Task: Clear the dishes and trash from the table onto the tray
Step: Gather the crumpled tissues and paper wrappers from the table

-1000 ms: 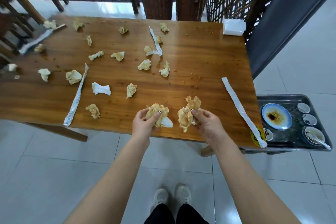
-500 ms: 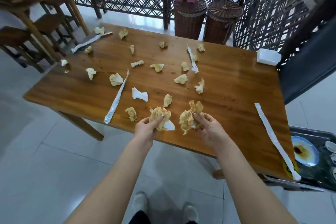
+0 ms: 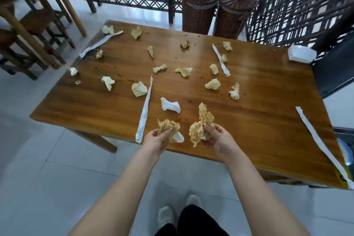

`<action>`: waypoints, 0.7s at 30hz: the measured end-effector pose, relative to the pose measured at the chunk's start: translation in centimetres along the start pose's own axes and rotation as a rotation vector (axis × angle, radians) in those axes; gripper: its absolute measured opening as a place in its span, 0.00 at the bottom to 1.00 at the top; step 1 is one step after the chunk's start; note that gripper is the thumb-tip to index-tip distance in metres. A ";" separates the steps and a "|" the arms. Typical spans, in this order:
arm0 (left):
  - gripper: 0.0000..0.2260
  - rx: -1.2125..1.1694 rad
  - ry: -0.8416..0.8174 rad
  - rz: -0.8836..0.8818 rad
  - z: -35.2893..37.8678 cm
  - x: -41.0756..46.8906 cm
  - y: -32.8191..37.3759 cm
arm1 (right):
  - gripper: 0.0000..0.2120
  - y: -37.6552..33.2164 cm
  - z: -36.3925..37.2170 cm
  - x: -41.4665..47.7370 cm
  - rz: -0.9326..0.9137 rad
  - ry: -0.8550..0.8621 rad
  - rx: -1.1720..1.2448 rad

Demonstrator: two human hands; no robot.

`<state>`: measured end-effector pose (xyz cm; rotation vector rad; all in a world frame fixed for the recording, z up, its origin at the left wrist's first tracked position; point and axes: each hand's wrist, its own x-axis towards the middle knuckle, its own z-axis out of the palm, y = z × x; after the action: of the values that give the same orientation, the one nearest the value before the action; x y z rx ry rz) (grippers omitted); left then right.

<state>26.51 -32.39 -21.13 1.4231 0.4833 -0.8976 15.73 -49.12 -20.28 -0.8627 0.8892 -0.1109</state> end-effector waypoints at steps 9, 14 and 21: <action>0.28 0.331 0.197 0.106 1.7 3.7 0.5 | 0.11 -0.9 0.6 5.3 0.065 0.065 -0.050; 0.30 0.609 0.276 0.055 2.2 5.8 0.2 | 0.08 -2.4 1.6 7.7 0.051 0.045 -0.084; 0.26 0.588 0.202 0.023 1.9 6.7 0.8 | 0.10 -3.0 1.6 8.6 0.049 0.113 -0.150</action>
<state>30.68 -35.90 -25.50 2.0645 0.3630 -0.9226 23.17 -53.79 -23.11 -0.9808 1.0335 -0.0508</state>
